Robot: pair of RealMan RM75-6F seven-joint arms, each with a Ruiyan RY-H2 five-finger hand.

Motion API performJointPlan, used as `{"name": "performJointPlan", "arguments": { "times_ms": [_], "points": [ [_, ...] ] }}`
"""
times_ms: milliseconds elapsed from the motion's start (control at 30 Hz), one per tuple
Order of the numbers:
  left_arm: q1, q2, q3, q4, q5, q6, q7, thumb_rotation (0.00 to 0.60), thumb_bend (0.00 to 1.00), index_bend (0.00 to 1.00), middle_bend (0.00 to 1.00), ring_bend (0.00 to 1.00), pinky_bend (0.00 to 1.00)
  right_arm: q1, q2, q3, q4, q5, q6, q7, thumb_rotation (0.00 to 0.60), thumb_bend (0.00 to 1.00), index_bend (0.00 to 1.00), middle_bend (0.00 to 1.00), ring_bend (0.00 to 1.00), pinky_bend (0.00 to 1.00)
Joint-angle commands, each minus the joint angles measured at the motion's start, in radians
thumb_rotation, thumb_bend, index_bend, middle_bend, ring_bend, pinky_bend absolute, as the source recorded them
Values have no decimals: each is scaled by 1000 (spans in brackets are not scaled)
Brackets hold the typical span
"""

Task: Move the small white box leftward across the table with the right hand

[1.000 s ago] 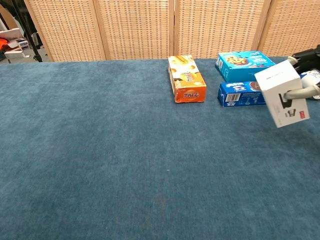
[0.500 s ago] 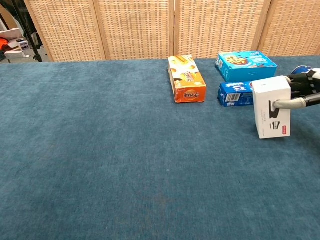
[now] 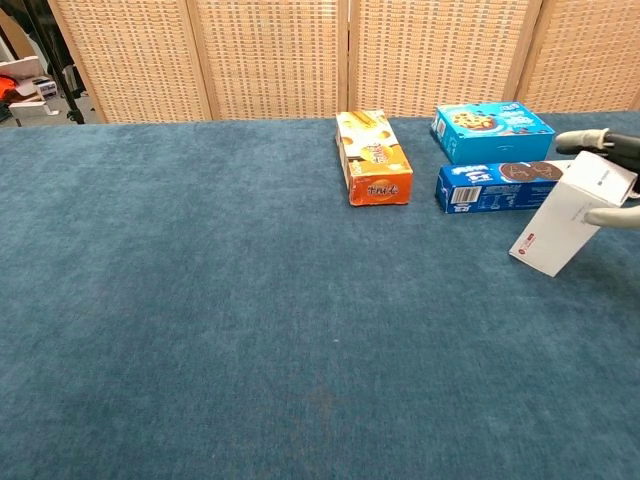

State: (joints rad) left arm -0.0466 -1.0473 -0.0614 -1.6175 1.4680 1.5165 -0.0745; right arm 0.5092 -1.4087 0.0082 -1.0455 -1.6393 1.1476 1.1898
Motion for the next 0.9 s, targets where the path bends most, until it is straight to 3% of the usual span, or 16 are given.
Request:
{"name": "performJointPlan", "arguments": {
  "times_ms": [33, 133, 367, 700, 900],
  "points": [
    [2, 1, 1, -1, 2, 4, -2, 600, 0, 0, 0, 0, 0, -24, 27, -16, -11, -19, 47, -15, 600, 218, 0, 0, 0, 0],
    [5, 3, 1, -2, 5, 9, -8, 600, 0, 0, 0, 0, 0, -47, 54, -16, -21, -23, 96, -69, 600, 105, 0, 0, 0, 0],
    [5, 2, 5, -1, 15, 14, -5, 600, 0, 0, 0, 0, 0, -87, 103, 3, -38, -49, 204, -659, 600, 53, 0, 0, 0, 0],
    [4, 1, 0, -2, 5, 12, -1, 600, 0, 0, 0, 0, 0, 15, 216, 54, -190, -72, 98, -1224, 600, 53, 0, 0, 0, 0],
    [0, 0, -3, 0, -3, 2, 1, 600, 0, 0, 0, 0, 0, 61, 256, 65, -284, -64, 4, -1477, 600, 91, 0, 0, 0, 0]
  ]
}}
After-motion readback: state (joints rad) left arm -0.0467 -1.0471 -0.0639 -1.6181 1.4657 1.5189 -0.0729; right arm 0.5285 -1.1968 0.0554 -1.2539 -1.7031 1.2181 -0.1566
